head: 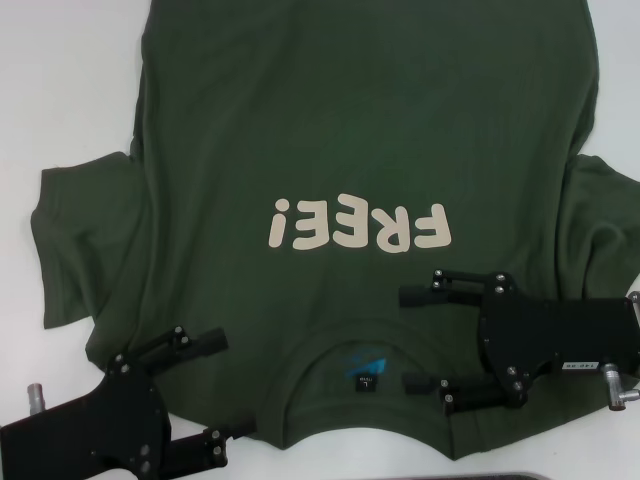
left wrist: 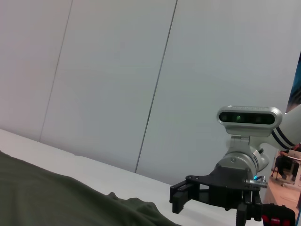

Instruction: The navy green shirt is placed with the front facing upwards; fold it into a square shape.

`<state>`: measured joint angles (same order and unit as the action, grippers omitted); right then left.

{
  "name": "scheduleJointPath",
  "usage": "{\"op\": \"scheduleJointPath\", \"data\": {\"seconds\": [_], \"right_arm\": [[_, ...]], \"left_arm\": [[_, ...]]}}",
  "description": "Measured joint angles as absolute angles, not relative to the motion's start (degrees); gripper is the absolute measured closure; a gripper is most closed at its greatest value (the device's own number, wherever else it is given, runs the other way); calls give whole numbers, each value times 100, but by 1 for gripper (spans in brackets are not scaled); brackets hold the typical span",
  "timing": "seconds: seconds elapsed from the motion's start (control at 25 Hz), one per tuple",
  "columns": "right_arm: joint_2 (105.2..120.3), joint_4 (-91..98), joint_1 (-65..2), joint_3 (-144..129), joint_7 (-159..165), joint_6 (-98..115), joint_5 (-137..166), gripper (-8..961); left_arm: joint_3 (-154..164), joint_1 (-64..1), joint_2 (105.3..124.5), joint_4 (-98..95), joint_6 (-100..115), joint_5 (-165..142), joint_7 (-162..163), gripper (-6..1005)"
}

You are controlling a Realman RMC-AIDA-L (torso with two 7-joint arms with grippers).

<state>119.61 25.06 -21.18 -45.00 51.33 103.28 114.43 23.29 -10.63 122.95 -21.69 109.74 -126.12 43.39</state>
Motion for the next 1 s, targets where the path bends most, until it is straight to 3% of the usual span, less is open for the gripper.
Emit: {"op": "scheduleJointPath", "data": {"seconds": [0.64,1.0], "right_arm": [[11961,2505,-2118,-4499,5131,10345,11425,88],[11961,2505,-2131,-4485,5142,10347,11419,88]], "left_arm": [[2173,-1116,12273,-2195,11018,-12512,4693,175],[1717,-1919,12046,-3111,10932,-12420,9108,175]]}}
